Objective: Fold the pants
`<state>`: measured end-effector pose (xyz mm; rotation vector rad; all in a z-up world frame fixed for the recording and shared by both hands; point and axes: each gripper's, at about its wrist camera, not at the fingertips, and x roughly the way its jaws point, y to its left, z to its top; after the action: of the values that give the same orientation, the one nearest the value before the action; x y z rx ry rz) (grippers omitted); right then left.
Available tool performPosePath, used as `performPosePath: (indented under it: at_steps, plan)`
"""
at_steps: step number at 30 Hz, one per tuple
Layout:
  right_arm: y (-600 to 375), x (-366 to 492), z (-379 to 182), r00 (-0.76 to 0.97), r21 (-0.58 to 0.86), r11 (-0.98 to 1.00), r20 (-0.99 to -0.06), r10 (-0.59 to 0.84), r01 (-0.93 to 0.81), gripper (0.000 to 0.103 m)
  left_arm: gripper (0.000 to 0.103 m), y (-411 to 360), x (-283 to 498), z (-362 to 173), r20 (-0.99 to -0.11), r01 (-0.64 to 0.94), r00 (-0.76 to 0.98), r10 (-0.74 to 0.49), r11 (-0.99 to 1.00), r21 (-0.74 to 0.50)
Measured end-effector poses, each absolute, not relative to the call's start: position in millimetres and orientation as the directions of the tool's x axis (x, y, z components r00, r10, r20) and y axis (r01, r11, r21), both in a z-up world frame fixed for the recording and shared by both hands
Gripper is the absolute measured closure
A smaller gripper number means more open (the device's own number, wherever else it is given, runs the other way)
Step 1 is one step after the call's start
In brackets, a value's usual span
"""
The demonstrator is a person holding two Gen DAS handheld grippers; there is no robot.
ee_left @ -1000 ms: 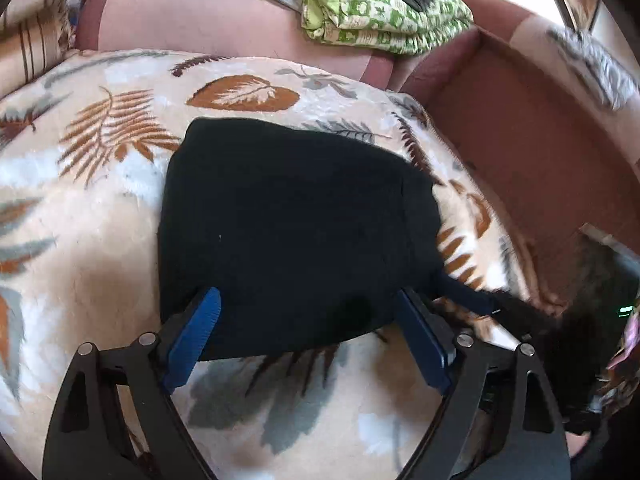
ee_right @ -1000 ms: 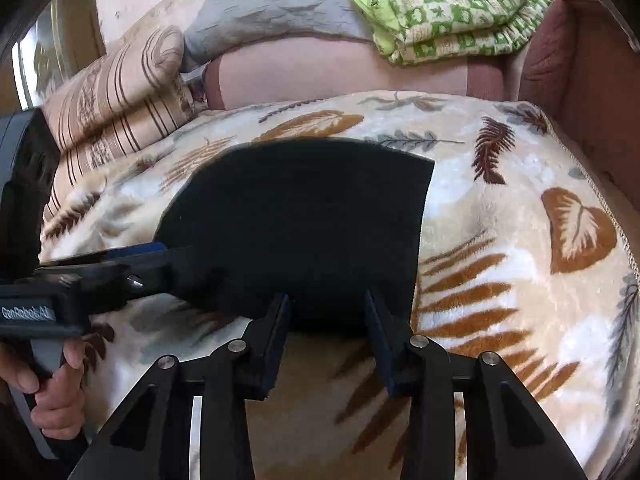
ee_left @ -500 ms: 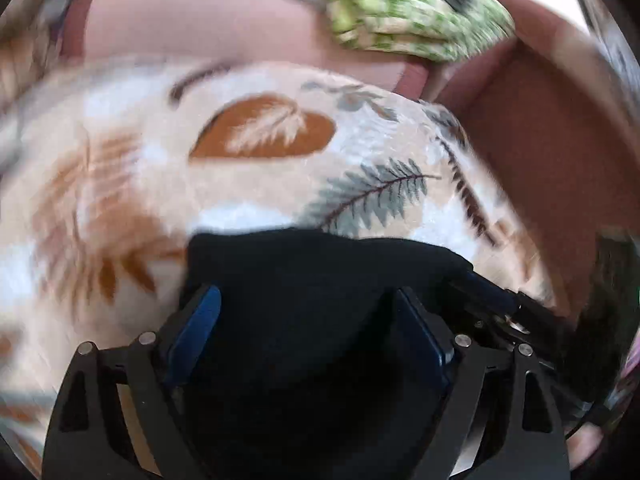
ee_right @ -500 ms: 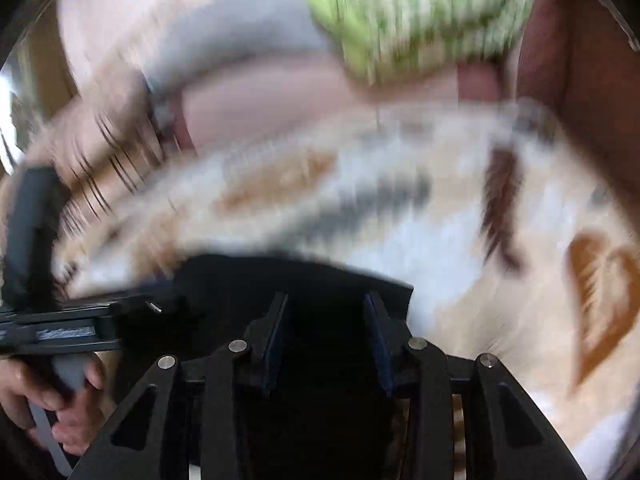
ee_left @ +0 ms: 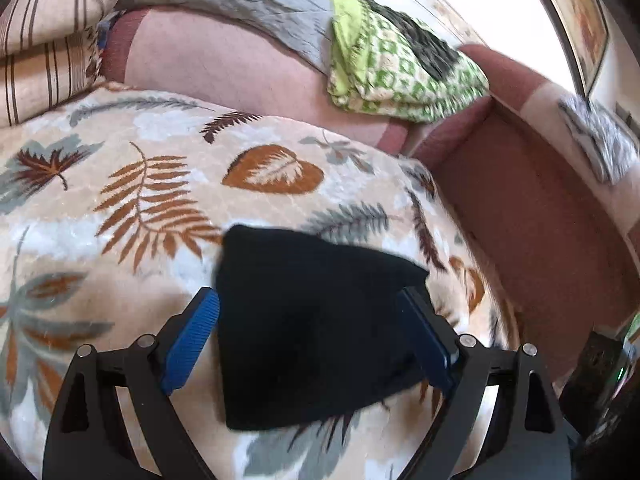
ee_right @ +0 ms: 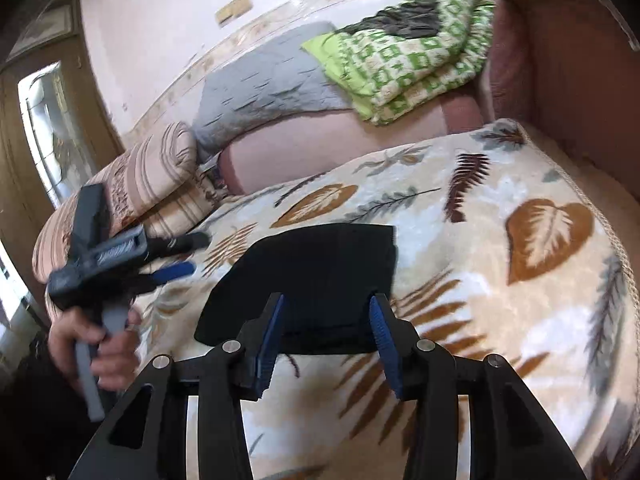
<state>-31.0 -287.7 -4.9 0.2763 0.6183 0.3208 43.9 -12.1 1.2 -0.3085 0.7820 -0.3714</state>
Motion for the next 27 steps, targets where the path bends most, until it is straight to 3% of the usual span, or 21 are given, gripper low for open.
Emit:
performPosePath:
  at_steps: [8,11,17,27]
  plan:
    - [-304,-28,-14,0.756,0.408,0.903,-0.546,0.361,-0.136,0.053,0.012,-38,-3,6,-0.649,0.219,0.700,-0.299,0.954,-0.203]
    - [-297,-37,-10,0.762,0.387,0.908,-0.536,0.365,-0.162,0.053,0.001,-43,-18,9,-0.650,0.206,0.714,-0.260,0.965,-0.160]
    - [-274,-57,-5,0.758,0.329,0.915,-0.529,0.383,-0.232,0.049,0.000,-47,-35,9,-0.672,0.177,0.718,-0.182,0.981,-0.077]
    - [-250,-76,-7,0.745,0.262,0.924,-0.548,0.380,-0.278,0.043,0.000,-40,-50,13,-0.652,0.140,0.746,-0.135,0.989,-0.045]
